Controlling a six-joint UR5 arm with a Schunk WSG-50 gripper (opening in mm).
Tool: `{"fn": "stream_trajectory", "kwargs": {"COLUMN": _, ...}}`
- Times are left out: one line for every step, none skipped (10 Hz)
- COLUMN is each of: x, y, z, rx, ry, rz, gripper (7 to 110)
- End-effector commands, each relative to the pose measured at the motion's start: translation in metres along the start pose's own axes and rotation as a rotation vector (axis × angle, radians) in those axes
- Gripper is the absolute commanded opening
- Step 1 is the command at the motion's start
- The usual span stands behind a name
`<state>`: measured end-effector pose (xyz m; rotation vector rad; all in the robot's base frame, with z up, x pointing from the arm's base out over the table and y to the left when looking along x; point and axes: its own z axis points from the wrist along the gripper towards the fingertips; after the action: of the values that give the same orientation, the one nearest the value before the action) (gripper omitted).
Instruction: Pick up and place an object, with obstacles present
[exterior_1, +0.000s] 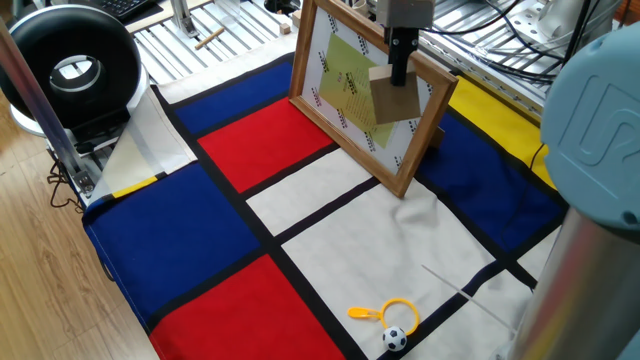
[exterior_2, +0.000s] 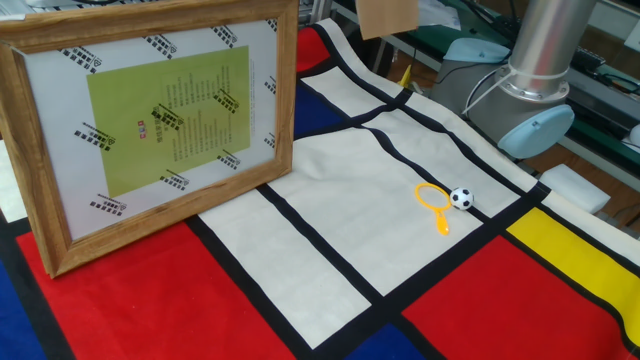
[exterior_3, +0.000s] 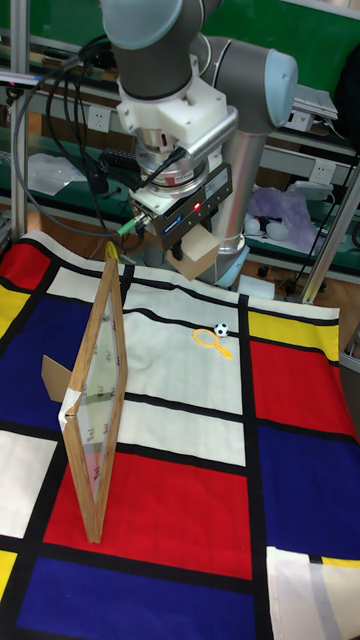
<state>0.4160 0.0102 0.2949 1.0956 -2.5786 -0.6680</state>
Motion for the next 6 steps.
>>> {"fn": "stream_trajectory", "kwargs": {"x": 0.0035, "y": -0.0040, "z": -0.0012, "rx": 0.018, "ry": 0.013, "rz": -0.007, "gripper": 7}}
{"fn": "stream_trajectory", "kwargs": {"x": 0.0042, "y": -0.0047, "z": -0.0012, "rx": 0.022, "ry": 0.016, "rz": -0.005, "gripper": 7}}
{"fn": "stream_trajectory", "kwargs": {"x": 0.0035, "y": -0.0040, "z": -0.0012, "rx": 0.018, "ry": 0.013, "rz": -0.004, "gripper": 7}}
{"fn": "stream_trajectory", "kwargs": {"x": 0.0021, "y": -0.0042, "z": -0.0012, "rx": 0.019, "ry": 0.008, "rz": 0.004, "gripper": 7}}
{"fn": "stream_trajectory", "kwargs": {"x": 0.0004, "y": -0.0029, "z": -0.0011, "rx": 0.014, "ry": 0.001, "rz": 0.011, "gripper": 7}}
{"fn": "stream_trajectory", "kwargs": {"x": -0.0013, "y": -0.0011, "z": -0.0011, "rx": 0.007, "ry": -0.006, "rz": 0.019, "gripper": 7}}
